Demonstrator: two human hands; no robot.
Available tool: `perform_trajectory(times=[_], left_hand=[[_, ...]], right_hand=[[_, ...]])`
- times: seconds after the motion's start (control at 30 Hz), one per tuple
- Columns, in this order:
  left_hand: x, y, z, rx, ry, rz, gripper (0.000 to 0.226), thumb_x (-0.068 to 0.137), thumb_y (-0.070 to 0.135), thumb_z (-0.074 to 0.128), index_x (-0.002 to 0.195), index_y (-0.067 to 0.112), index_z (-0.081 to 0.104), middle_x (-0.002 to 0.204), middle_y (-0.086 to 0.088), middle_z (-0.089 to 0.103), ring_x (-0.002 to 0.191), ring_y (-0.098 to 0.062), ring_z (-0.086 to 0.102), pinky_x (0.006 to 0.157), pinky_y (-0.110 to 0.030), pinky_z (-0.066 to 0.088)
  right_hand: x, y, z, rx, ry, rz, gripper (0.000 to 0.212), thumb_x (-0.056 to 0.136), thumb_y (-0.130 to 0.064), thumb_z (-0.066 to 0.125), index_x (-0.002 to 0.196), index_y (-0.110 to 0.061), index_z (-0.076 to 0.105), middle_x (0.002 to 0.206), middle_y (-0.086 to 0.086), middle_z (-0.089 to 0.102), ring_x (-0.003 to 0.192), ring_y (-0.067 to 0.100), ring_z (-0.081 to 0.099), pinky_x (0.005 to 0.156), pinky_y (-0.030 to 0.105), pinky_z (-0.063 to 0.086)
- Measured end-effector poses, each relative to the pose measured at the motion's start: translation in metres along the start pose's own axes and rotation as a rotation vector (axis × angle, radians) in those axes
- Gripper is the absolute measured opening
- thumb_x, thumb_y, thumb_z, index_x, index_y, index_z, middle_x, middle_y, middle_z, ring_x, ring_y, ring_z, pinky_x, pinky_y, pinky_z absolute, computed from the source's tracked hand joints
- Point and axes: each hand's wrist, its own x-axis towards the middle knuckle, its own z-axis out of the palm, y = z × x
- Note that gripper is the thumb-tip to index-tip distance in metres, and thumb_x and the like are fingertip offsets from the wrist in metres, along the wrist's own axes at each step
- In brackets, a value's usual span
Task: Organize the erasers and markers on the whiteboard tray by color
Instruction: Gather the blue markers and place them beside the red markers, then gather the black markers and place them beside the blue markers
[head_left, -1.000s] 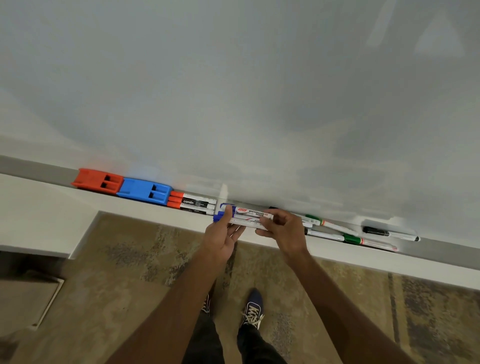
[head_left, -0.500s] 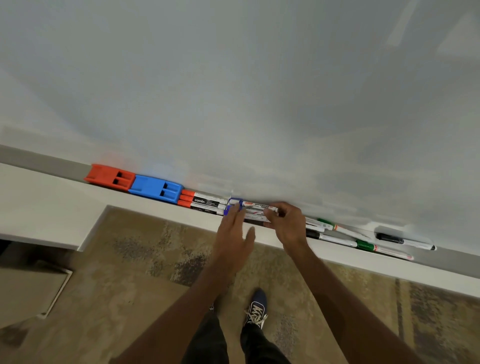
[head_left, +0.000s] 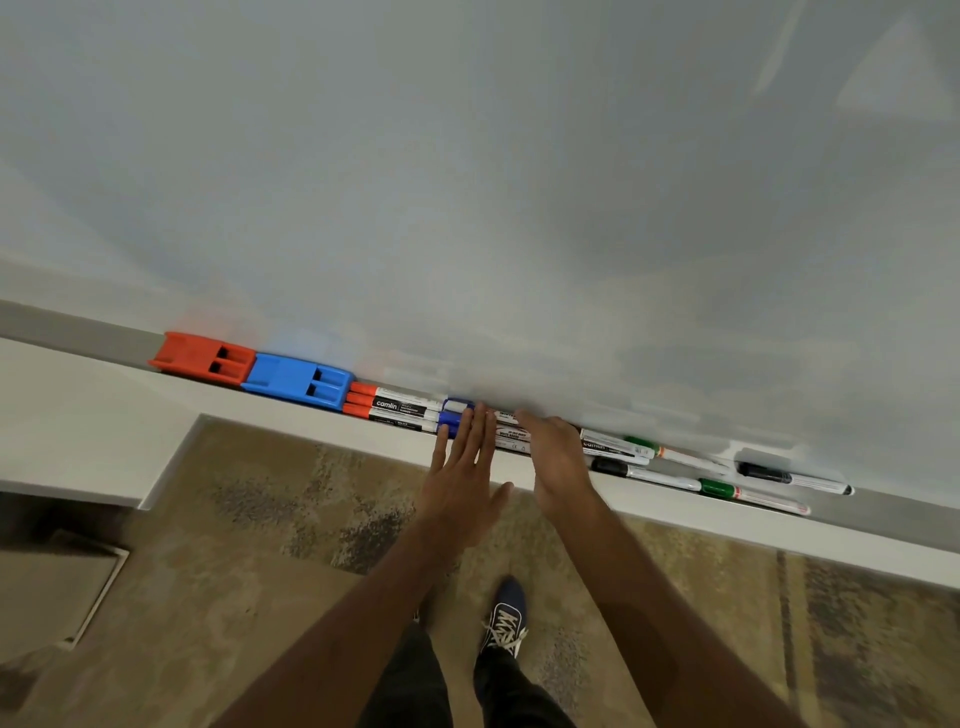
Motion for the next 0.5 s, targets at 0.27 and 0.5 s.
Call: perform_trajectory(times=[0.27, 0.5], left_hand=[[0.001, 0.002, -0.003, -0.101, 0.013, 0.016, 0.086, 0.097, 0.051, 0.034, 0.152, 0.010, -0.019, 0.161, -0.008, -0.025, 0.146, -0.021, -0.028, 0.122, -0.044, -0.009], [-0.006, 0.014, -0.005, -0.355, 0.125, 0.058, 0.076, 0.098, 0.040, 0.037, 0.152, 0.019, -0.013, 0.161, 0.002, -0.019, 0.144, -0.006, -0.029, 0.117, -0.027, -0.015]], right_hand=[[-0.013, -0.004, -0.031, -0.358, 0.014, -0.267, 0.006, 0.086, -0.018, 0.064, 0.084, -0.018, 0.070, 0.078, -0.005, 0.069, 0.078, 0.015, 0.062, 0.077, 0.034, 0.050], [0.002, 0.003, -0.096, -1.218, 0.233, -0.730, 0.031, 0.079, 0.004, 0.062, 0.106, -0.009, 0.069, 0.106, 0.008, 0.071, 0.100, 0.031, 0.060, 0.071, 0.040, 0.051]])
